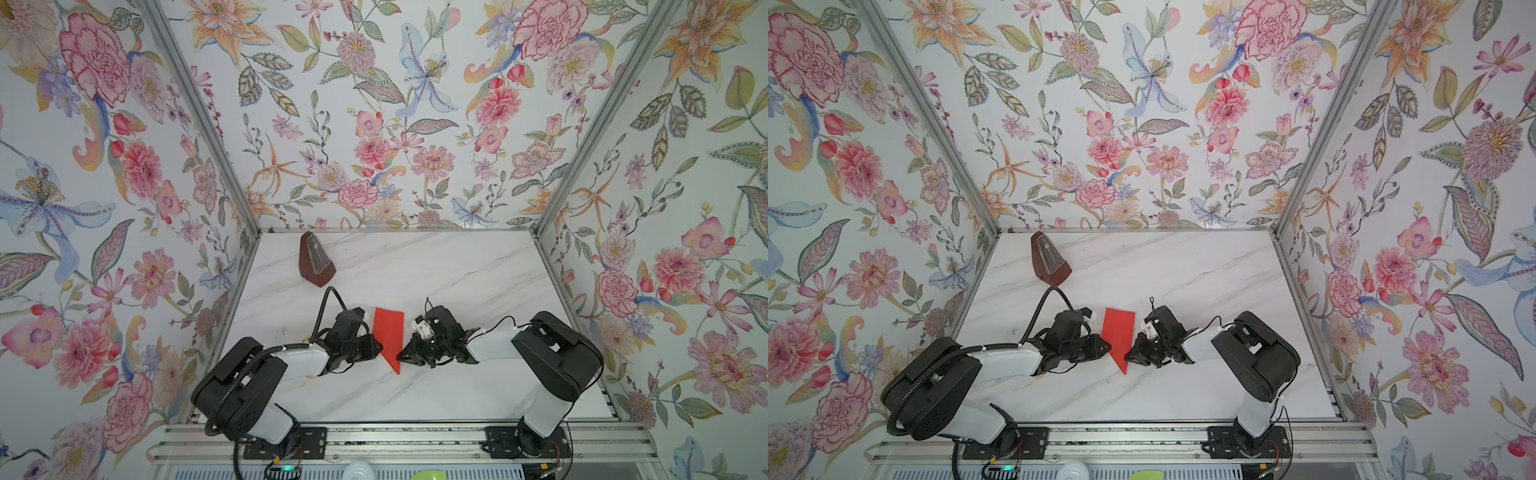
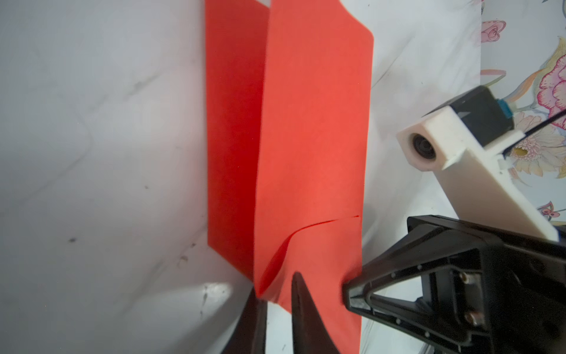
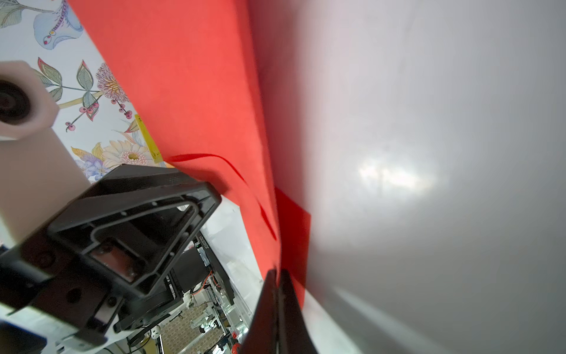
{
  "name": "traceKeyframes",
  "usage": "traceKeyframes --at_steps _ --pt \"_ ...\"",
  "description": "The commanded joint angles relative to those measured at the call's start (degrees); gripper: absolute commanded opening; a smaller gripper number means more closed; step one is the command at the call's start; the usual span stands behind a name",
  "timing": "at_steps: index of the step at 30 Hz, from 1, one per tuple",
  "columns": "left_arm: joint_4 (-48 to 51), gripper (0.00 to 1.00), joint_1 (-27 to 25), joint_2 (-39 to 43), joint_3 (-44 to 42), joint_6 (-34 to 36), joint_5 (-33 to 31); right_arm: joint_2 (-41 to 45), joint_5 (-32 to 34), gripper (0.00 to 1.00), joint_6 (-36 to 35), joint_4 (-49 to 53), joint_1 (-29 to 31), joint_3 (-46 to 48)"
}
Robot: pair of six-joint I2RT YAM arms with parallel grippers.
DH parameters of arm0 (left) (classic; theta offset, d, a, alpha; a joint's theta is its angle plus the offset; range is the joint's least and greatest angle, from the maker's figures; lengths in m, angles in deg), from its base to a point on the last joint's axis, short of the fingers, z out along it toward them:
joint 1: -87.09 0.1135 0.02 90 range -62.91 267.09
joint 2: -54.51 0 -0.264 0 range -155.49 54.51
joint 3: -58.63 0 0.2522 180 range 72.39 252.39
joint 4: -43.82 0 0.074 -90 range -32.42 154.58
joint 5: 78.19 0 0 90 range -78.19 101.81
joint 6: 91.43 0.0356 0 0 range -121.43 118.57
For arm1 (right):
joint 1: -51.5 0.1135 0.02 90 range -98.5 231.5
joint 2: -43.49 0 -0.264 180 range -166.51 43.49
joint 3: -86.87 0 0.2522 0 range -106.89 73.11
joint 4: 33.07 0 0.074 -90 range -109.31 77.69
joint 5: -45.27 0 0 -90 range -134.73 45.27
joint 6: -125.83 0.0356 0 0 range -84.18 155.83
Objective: Fold a paper plane with a square sheet of paper (fold left side to right side)
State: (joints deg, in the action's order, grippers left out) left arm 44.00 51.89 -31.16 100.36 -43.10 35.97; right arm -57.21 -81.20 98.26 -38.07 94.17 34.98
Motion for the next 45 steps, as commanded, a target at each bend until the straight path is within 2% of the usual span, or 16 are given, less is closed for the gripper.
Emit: traceKeyframes --at_steps 1,13,19,24,28,30,32,34,39,42,45 --pt "3.5 0.17 0.4 1.2 1.9 1.8 -1.4 0.1 0.1 0.0 -0.4 -0.2 0.4 0.9" --pt "5.9 0.0 0.4 2.1 4.0 3.2 -1.7 -0.5 0.7 0.0 -3.0 3.2 0.4 -0.3" --pt "9.9 0.0 0.4 4.3 5.4 4.6 -3.0 -2.2 -0.3 0.0 -4.6 3.6 0.5 -1.2" --pt "9.3 0.15 0.4 3.5 5.2 4.9 -2.6 -2.5 -0.8 0.0 -4.6 3.3 0.6 -1.3" --pt "6.6 0.21 0.5 1.8 4.4 3.9 -1.7 -2.3 -0.9 0.0 -4.7 3.2 0.7 -1.4" --pt "6.3 0.28 0.6 1.2 4.3 3.5 -2.0 -2.3 -0.9 0.0 -4.5 3.3 0.7 -1.4" --pt "5.7 0.29 0.6 1.1 4.0 3.1 -2.4 -2.3 -1.0 0.0 -4.5 3.2 0.8 -1.3" --pt "4.8 0.25 0.7 1.0 3.6 2.7 -2.1 -2.3 -0.9 0.0 -4.5 3.2 0.8 -1.3" --pt "6.0 0.06 1.0 1.3 3.9 3.1 -2.2 -2.7 -1.1 0.0 -5.3 3.8 0.7 -1.8" --pt "9.1 0.01 1.0 3.5 4.7 3.8 -3.4 -3.2 -0.9 0.0 -7.3 6.3 0.8 -3.2" --pt "13.3 0.0 1.0 5.9 5.9 4.8 -4.7 -3.8 -1.0 0.0 -8.5 7.5 0.9 -4.1"
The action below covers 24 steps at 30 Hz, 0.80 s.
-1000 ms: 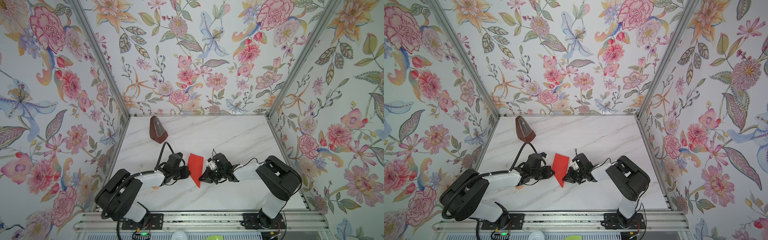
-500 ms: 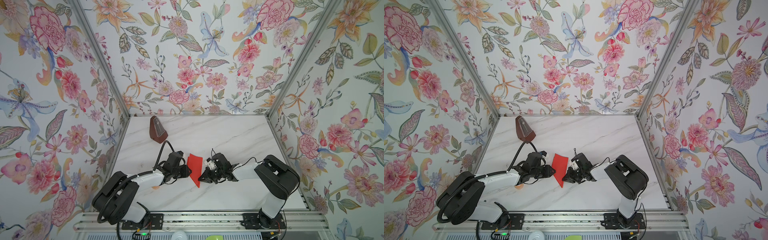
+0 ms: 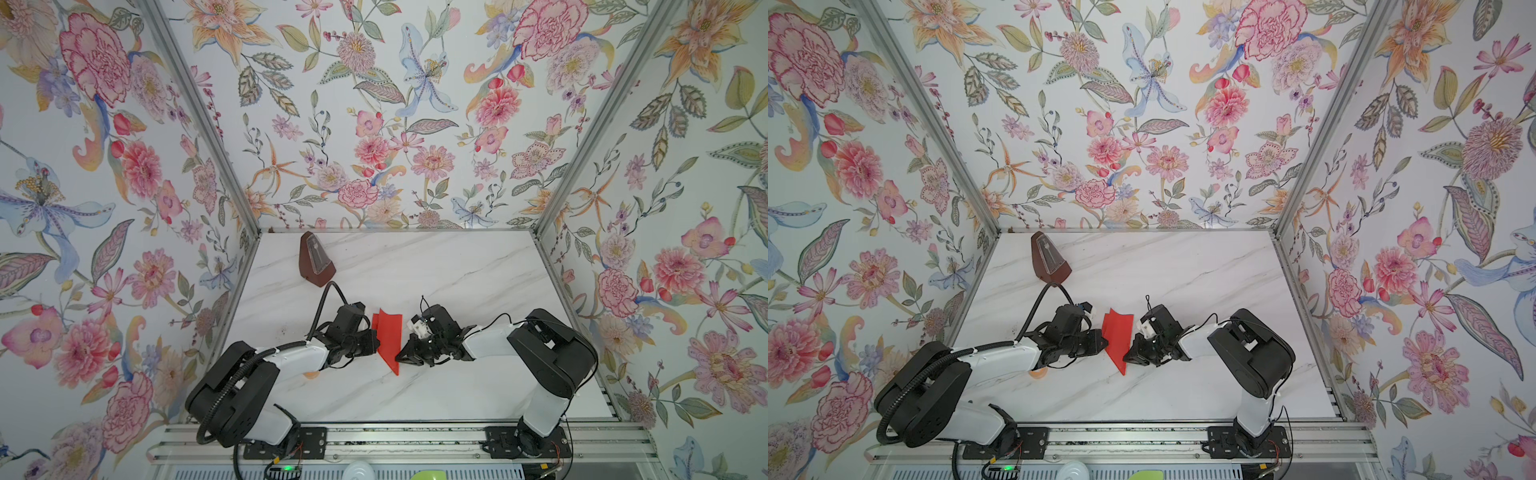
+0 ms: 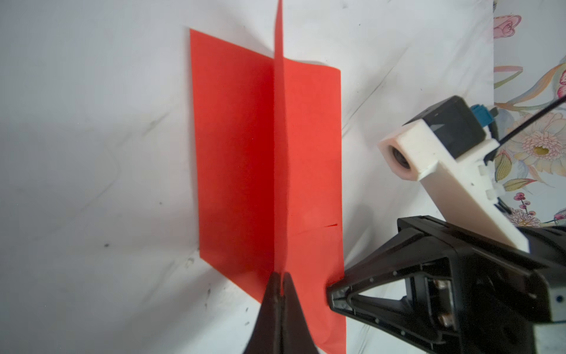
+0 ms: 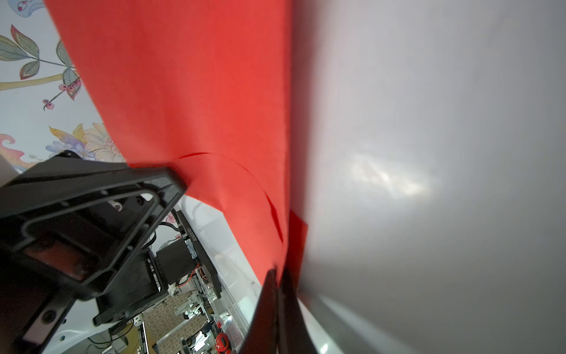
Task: Fold a paper plane with a square sheet of paper (fold left side to right side)
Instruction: 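Lift the flap upright with the left gripper while the right gripper holds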
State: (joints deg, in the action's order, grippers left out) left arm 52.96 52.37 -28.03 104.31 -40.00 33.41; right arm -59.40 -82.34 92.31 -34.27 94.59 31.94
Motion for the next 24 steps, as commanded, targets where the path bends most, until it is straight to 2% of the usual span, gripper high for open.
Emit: traceKeyframes --at_steps 1,9,24 --pt "5.7 0.0 0.5 3.5 2.4 2.1 -2.4 -1.8 0.0 0.0 -2.9 3.9 0.5 -1.4" --pt "10.6 0.0 0.4 4.3 4.4 2.1 -2.0 -4.0 -0.3 0.0 -6.1 7.5 2.2 -4.7" --pt "11.0 0.0 -0.3 -0.4 9.3 2.3 -1.1 -6.2 0.5 0.0 -8.0 9.6 3.6 -6.5"
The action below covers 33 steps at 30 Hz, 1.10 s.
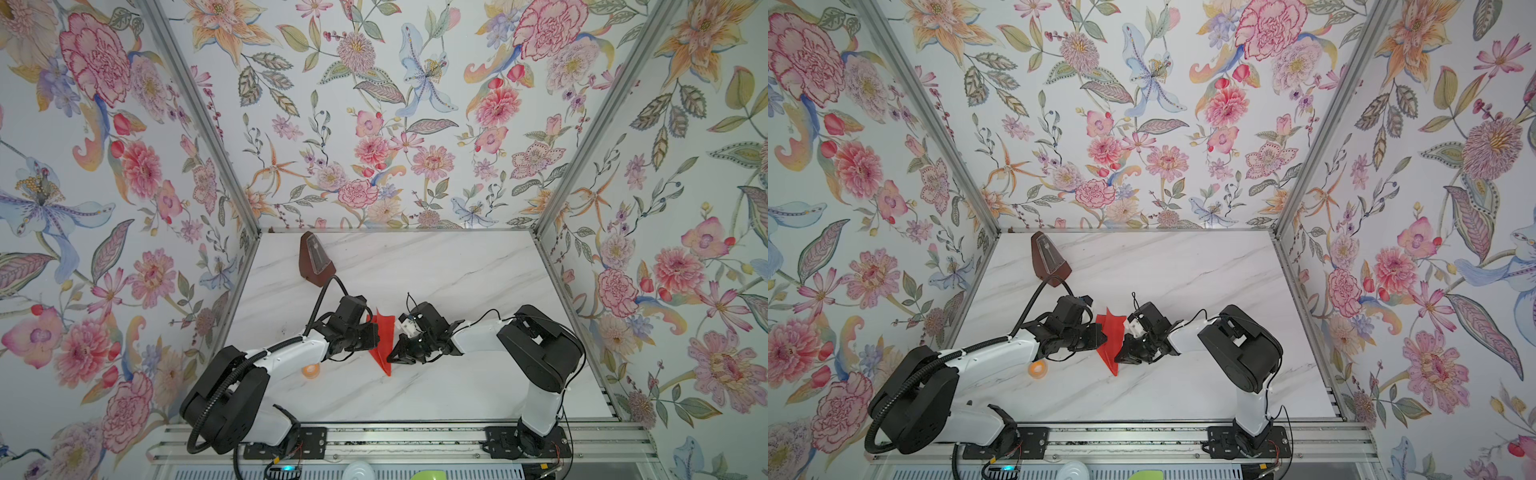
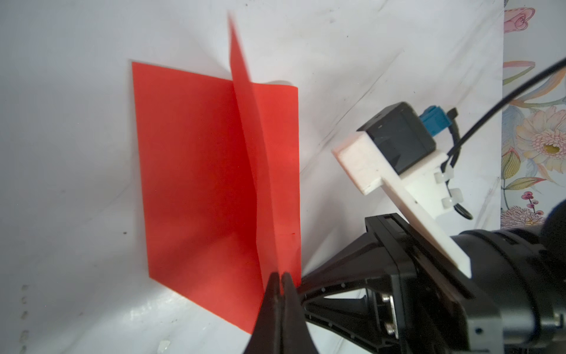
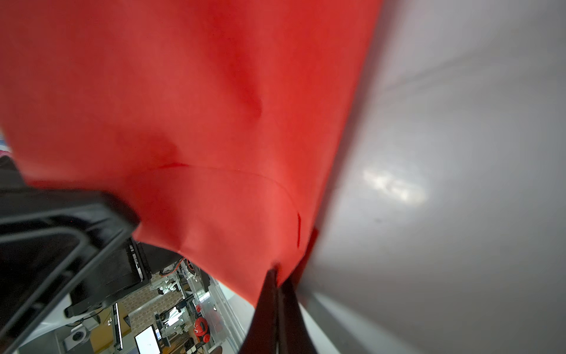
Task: Fold a paper plane with a square sheet of paper (fold left side to right side)
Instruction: 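Lift the flap upright with the left gripper while the right gripper holds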
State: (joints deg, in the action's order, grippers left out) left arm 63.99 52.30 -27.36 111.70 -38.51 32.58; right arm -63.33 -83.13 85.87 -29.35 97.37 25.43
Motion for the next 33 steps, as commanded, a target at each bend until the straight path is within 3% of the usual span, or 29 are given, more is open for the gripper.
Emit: traceKeyframes --at_steps 1,24,33 --pt "-0.3 0.0 -0.3 -1.5 2.2 0.7 -0.1 -2.4 1.3 0.0 -1.6 4.7 0.9 0.0" --pt "-0.8 0.0 -1.6 -15.1 9.5 4.8 4.3 -2.9 1.0 0.0 -4.1 6.9 0.4 -0.1" --pt "-1.0 0.0 -1.5 -10.7 8.0 2.6 0.8 -1.4 2.6 0.0 -14.3 19.3 -2.2 -4.2"
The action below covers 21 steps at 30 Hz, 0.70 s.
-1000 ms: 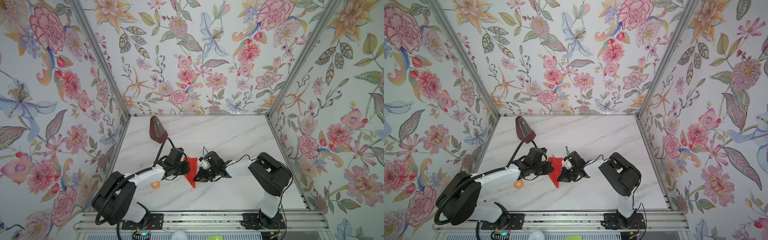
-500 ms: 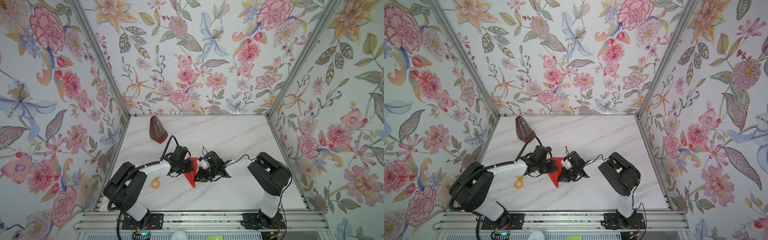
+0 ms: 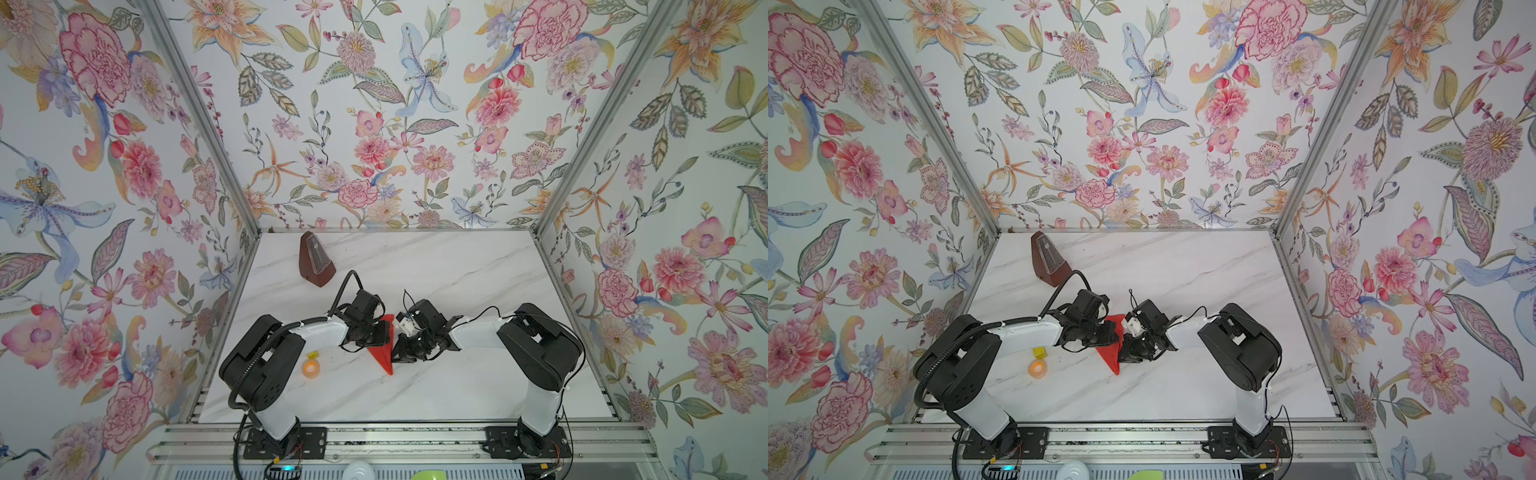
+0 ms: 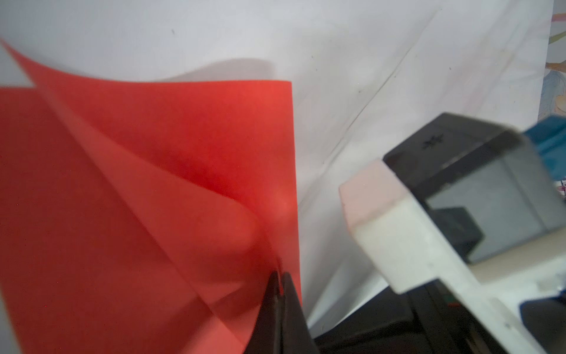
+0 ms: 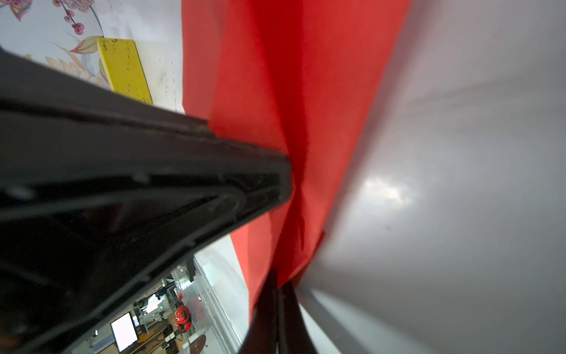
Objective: Fold a paper plane with a square sheet of paper (fold left side to right side)
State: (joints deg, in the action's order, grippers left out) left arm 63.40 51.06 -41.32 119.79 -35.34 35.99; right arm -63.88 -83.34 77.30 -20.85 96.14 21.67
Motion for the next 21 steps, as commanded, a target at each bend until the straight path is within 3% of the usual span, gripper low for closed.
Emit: traceKeyframes --at_steps 1,21 --pt "-0.4 0.0 -0.4 4.0 -0.4 -1.0 -3.0 -0.8 3.0 0.0 -6.6 12.0 -1.1 -0.9" --pt "12.4 0.0 -3.4 11.0 -1.3 0.8 -10.5 -2.9 6.2 0.0 -13.2 19.9 -1.3 -6.0"
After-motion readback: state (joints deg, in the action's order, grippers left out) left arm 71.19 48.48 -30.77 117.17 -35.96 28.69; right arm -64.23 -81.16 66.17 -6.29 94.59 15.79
